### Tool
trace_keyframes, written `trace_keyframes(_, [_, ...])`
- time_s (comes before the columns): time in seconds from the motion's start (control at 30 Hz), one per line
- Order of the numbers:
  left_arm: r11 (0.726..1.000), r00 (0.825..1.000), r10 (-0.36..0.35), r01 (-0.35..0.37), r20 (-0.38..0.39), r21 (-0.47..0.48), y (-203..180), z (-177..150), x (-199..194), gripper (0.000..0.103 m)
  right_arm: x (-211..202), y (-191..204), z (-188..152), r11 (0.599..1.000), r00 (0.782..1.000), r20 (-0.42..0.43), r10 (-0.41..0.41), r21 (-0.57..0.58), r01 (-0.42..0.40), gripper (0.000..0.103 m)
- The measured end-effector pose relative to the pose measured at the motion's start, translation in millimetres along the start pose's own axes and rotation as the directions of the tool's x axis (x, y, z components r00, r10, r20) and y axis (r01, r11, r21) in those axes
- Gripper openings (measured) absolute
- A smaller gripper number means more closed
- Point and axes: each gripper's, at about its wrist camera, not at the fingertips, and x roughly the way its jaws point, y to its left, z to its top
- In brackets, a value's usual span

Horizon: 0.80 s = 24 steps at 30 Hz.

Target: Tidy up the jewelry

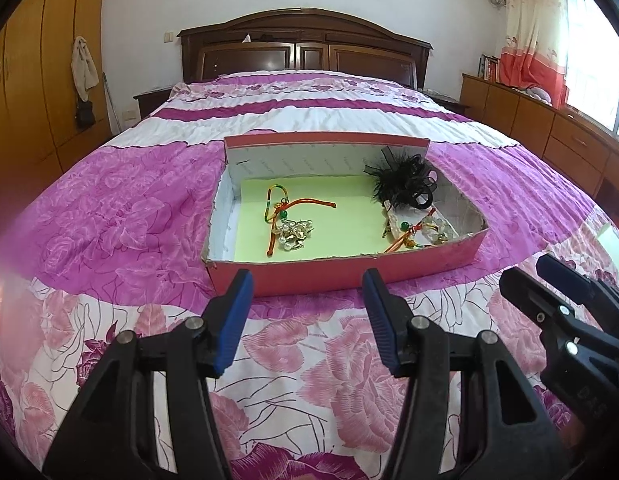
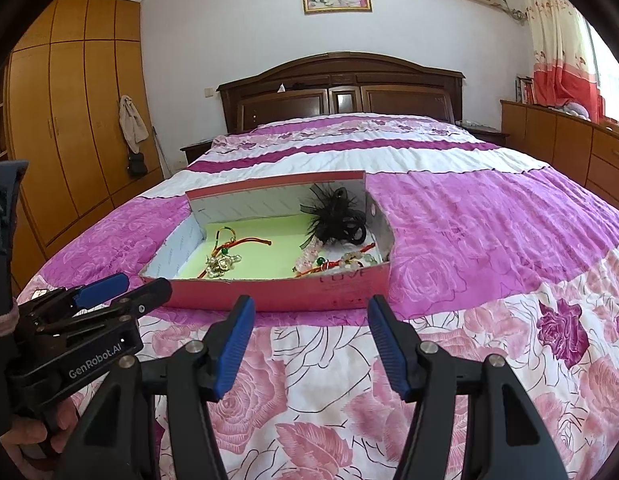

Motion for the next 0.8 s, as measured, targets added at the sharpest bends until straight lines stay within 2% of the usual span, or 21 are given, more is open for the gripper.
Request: trace_keyframes(0.8, [1.0,1.0,0.006,-0.006,0.009,-0.007,2.0,2.0,-1.7,0.049,0.3,-1.4,-1.6,1.0,1.0,-0.004,0.0,0.002,0.0,0.062])
